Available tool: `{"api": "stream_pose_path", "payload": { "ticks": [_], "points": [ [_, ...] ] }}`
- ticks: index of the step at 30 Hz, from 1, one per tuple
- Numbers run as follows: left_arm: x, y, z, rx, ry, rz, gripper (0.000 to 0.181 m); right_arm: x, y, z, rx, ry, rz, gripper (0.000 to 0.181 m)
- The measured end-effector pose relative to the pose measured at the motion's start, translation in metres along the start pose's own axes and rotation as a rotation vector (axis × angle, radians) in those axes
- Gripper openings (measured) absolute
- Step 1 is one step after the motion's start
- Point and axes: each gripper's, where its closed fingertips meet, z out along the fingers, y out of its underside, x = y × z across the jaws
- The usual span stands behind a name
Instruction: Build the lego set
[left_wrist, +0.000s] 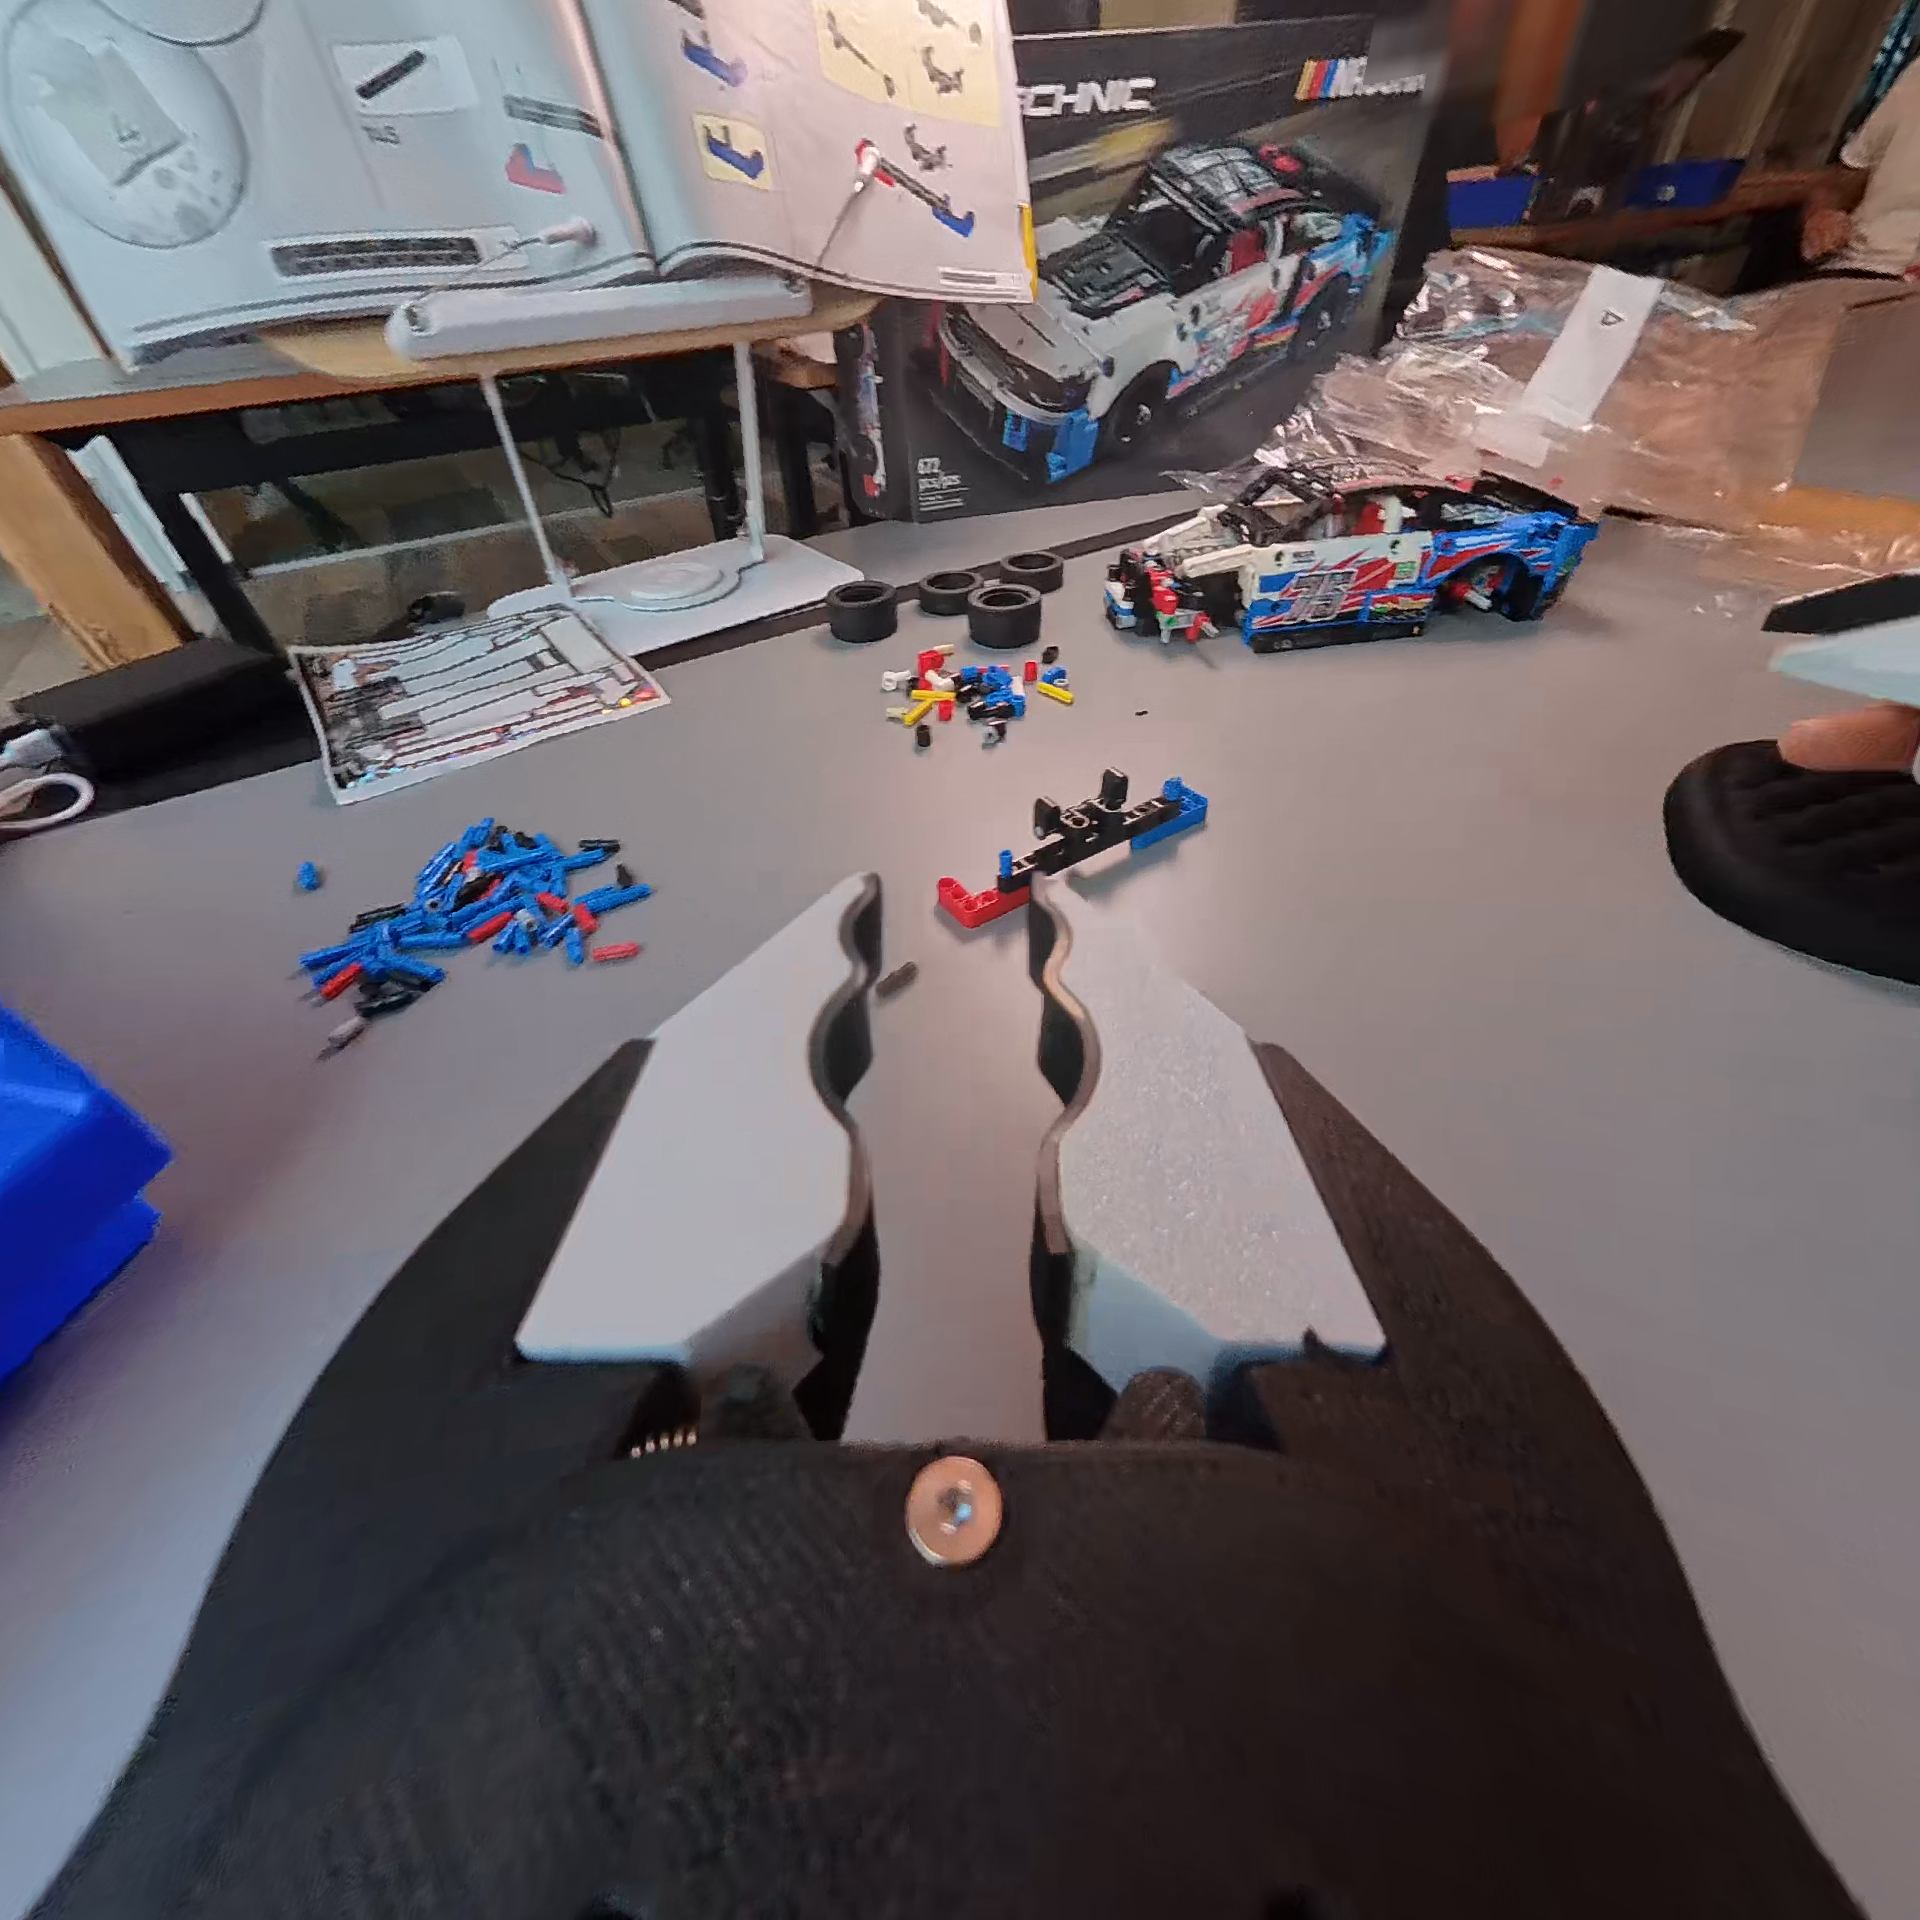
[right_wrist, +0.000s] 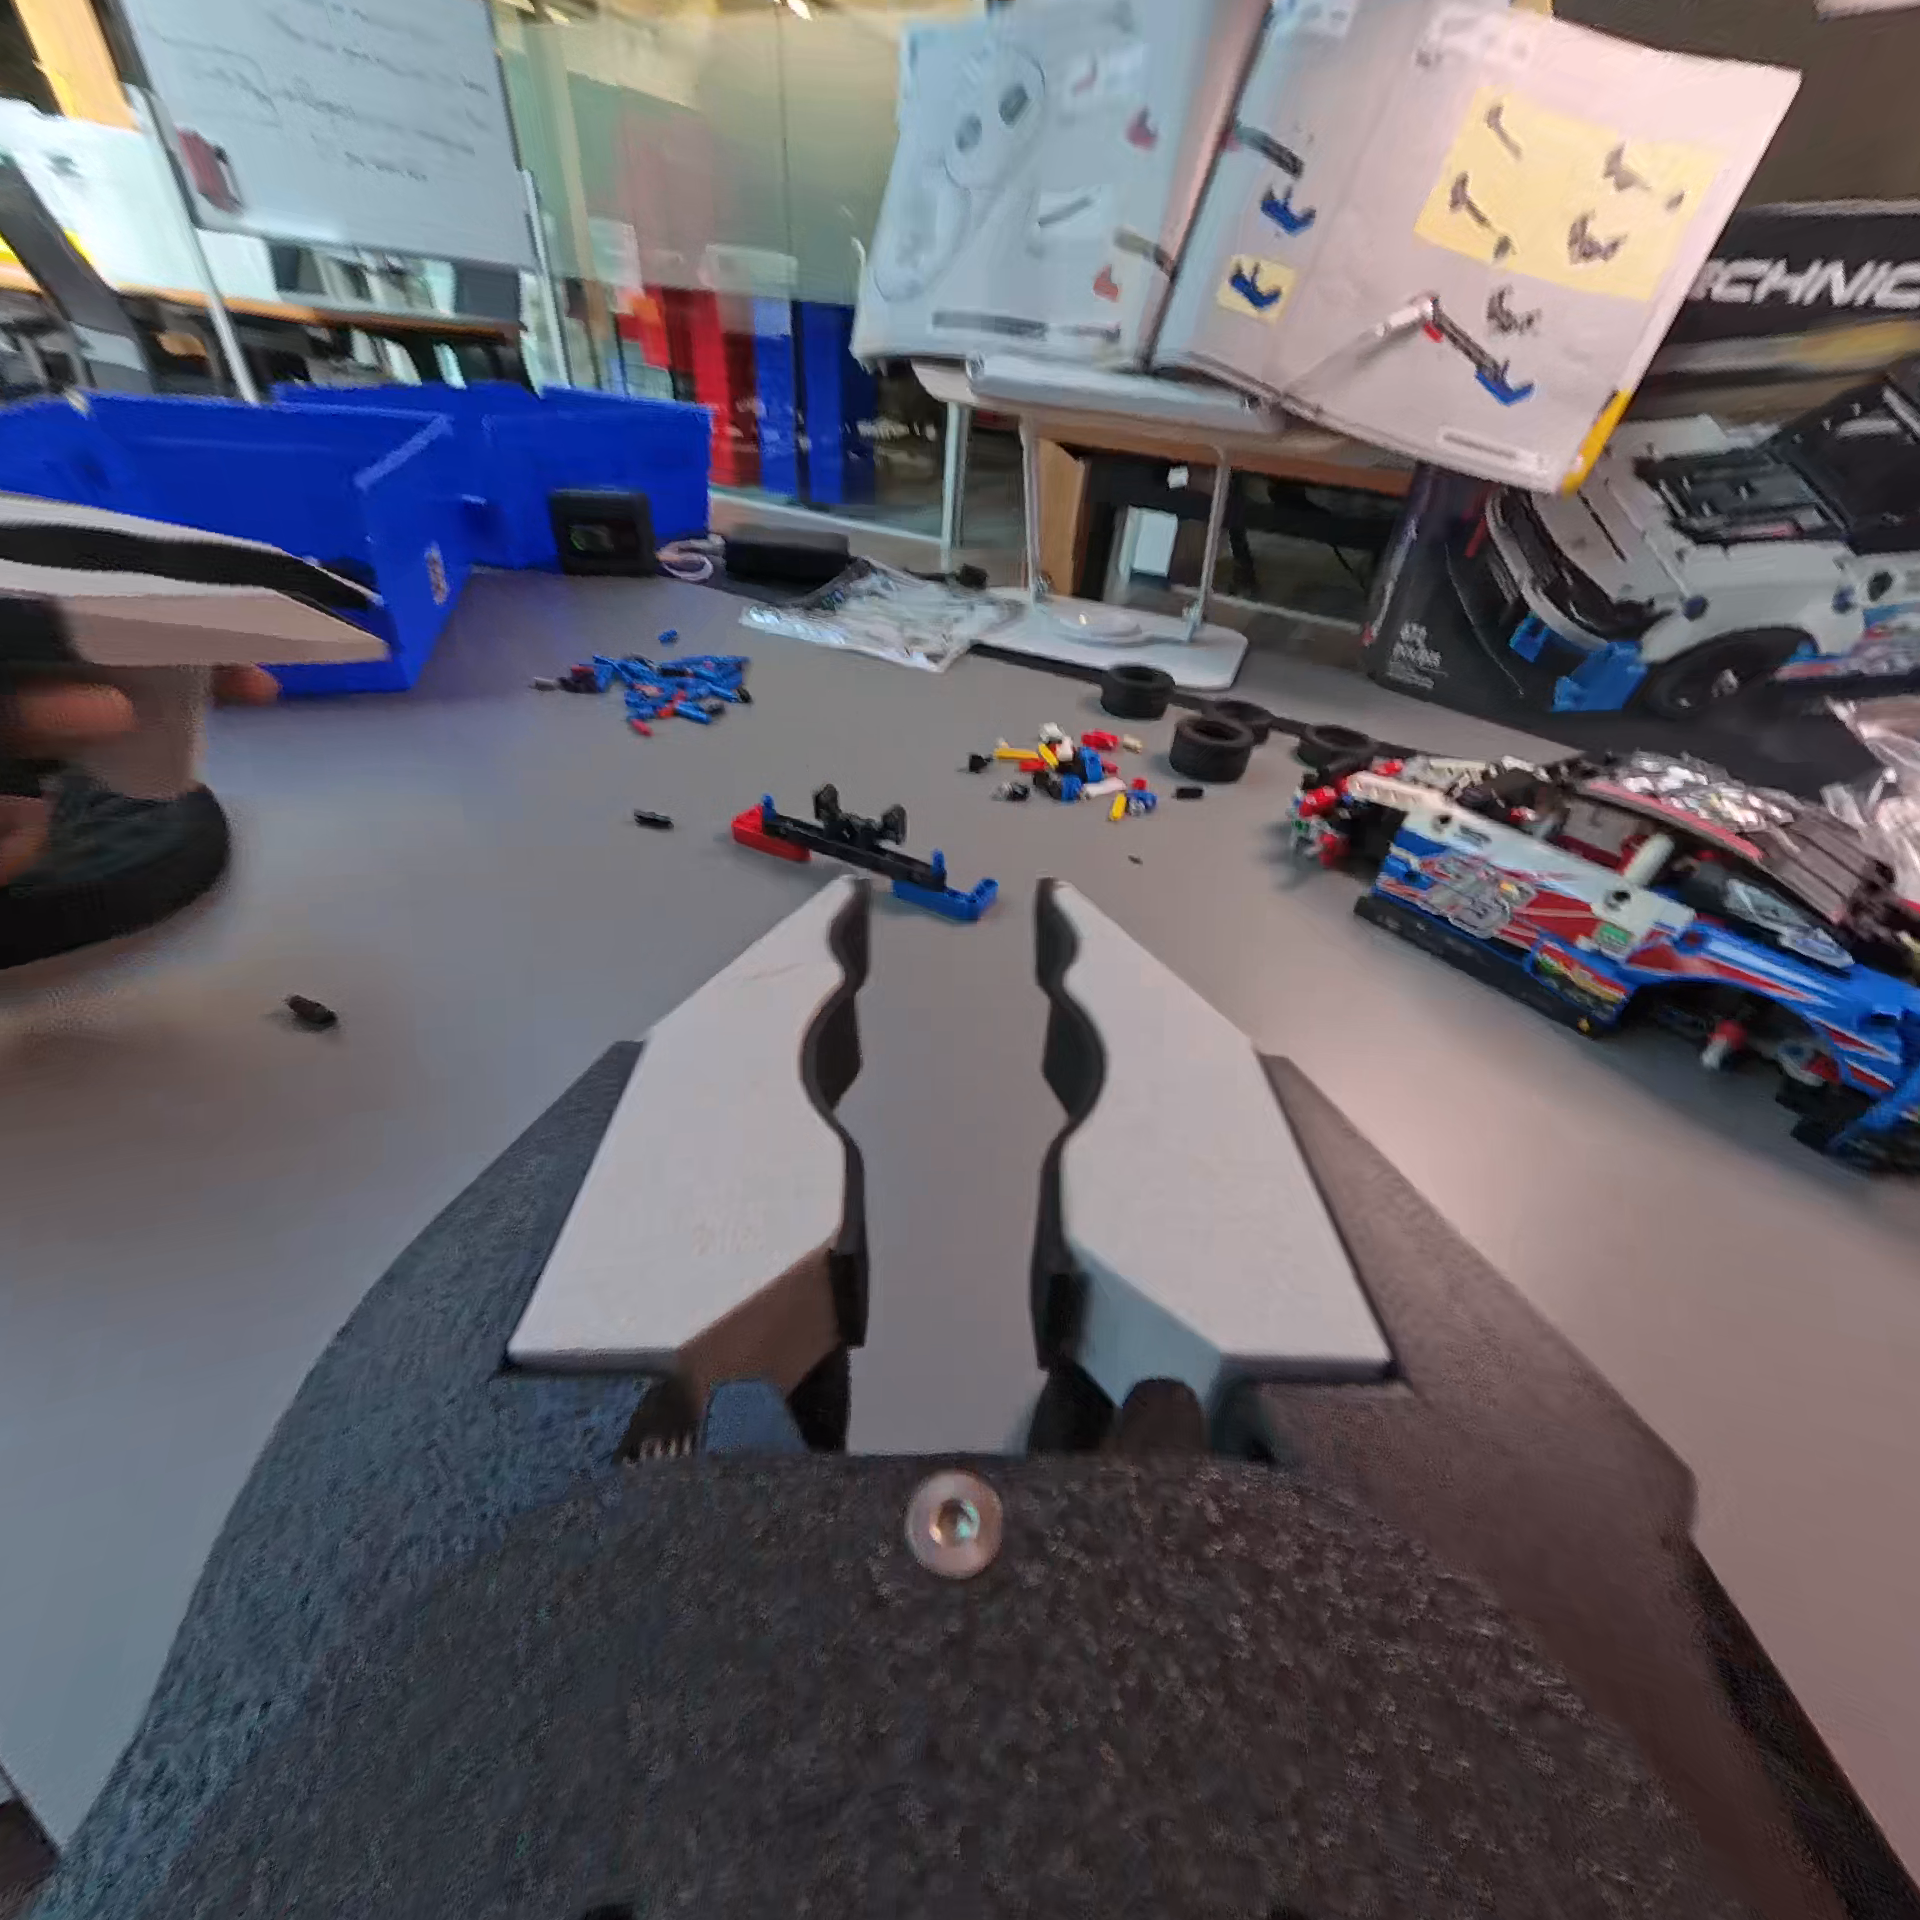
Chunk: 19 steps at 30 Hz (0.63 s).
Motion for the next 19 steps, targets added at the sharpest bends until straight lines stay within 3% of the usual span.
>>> {"api": "stream_pose_path", "payload": {
  "ticks": [1,3,6,9,13,19],
  "points": [
    [0.007,-0.004,0.007,-0.014,0.020,0.029,0.005,-0.010,-0.014,-0.003,0.069,-0.032,-0.010,0.000],
    [0.015,-0.011,0.028,-0.063,0.015,0.088,0.000,-0.046,-0.044,-0.006,0.148,-0.167,-0.024,0.000],
    [0.015,-0.017,0.067,-0.144,-0.043,0.177,0.000,-0.107,-0.078,-0.004,0.147,-0.345,-0.060,0.000],
    [0.005,-0.020,0.097,-0.171,-0.137,0.233,0.000,-0.156,-0.102,0.002,0.178,-0.422,-0.140,0.000],
    [-0.010,-0.008,0.116,-0.216,-0.243,0.311,0.000,-0.190,-0.095,0.026,0.106,-0.463,-0.160,0.000],
    [-0.019,0.002,0.119,-0.241,-0.338,0.448,0.000,-0.190,-0.072,0.051,0.014,-0.419,-0.133,0.000]
  ]
}}
